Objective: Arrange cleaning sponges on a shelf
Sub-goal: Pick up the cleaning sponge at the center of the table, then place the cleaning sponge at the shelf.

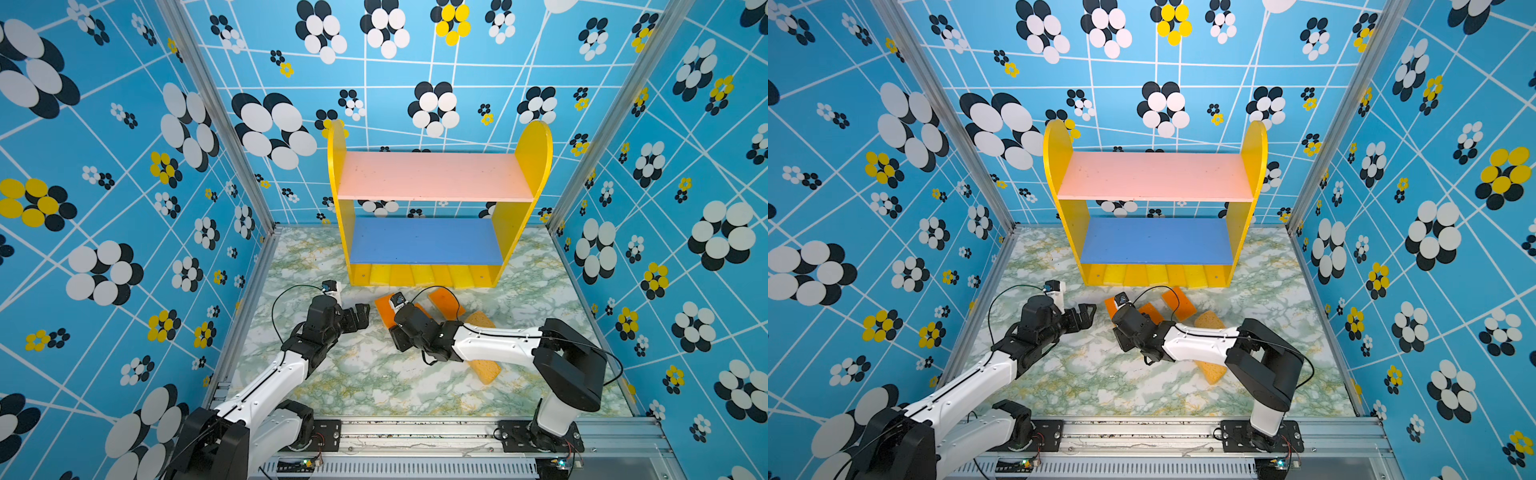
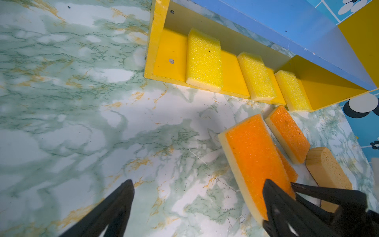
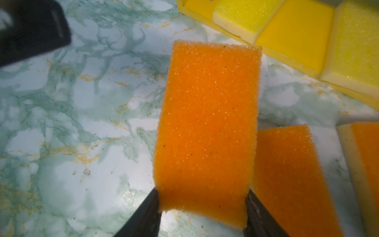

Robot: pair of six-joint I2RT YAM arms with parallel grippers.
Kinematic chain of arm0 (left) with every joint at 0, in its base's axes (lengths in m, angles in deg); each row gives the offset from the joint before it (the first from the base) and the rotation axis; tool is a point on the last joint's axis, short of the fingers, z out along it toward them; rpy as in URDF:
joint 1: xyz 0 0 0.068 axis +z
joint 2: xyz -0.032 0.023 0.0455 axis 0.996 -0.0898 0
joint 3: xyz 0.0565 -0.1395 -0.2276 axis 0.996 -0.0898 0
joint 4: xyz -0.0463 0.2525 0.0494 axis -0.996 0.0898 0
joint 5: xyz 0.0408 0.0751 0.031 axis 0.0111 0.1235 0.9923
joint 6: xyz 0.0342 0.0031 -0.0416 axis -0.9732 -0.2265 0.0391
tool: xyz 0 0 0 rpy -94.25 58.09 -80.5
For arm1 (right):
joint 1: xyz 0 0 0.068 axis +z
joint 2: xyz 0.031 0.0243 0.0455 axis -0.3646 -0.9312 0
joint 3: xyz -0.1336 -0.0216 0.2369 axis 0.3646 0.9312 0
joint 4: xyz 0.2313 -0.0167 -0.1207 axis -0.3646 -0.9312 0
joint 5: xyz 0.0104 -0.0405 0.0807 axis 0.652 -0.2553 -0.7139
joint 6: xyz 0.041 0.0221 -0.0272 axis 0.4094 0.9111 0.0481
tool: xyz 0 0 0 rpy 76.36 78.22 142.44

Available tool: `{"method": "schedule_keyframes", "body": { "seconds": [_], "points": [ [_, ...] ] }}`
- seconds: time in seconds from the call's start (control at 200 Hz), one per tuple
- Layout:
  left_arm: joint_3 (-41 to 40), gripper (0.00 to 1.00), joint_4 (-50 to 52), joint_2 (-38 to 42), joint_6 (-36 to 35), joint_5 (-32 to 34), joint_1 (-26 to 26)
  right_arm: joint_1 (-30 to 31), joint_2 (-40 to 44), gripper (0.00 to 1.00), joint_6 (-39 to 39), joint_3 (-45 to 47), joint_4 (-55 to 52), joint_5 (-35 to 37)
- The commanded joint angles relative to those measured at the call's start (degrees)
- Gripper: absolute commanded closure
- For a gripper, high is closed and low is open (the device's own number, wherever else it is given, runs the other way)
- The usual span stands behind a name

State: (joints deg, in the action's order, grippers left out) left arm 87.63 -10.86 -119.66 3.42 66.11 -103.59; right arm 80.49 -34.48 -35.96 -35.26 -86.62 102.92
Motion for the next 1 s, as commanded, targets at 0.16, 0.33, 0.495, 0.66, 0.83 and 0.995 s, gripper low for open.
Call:
{"method": "schedule_keyframes", "body": {
  "seconds": [0.16,0.33,0.495,0.66,0.83,0.995],
  "points": [
    [2.34,0.01,0.22,-0.4,-1.37,0.93,0.46,-2.78,11.55,0.39,-1.42,5.27,-2.24,1.27],
    [2.58,0.01,-0.15,-0.61,-1.49,0.74,0.51,-7.36,18.73,0.39,-2.15,8.47,-3.58,0.62],
    [2.72,0.01,-0.35,-0.57,-1.58,0.01,0.5,-12.37,25.09,0.38,-4.94,11.12,-2.49,0.81],
    [2.52,0.01,-0.48,0.0,-1.73,-0.19,0.46,-18.33,27.9,0.38,-5.81,12.22,-0.41,0.78],
    [2.4,0.01,-0.74,0.0,-1.69,-0.39,0.48,-24.8,28.19,0.38,-5.85,11.78,2.43,-2.12],
    [2.23,0.01,-1.01,0.0,-1.68,-0.41,0.46,-29.74,25.82,0.37,-6.29,7.98,2.55,-3.44]
  ]
}}
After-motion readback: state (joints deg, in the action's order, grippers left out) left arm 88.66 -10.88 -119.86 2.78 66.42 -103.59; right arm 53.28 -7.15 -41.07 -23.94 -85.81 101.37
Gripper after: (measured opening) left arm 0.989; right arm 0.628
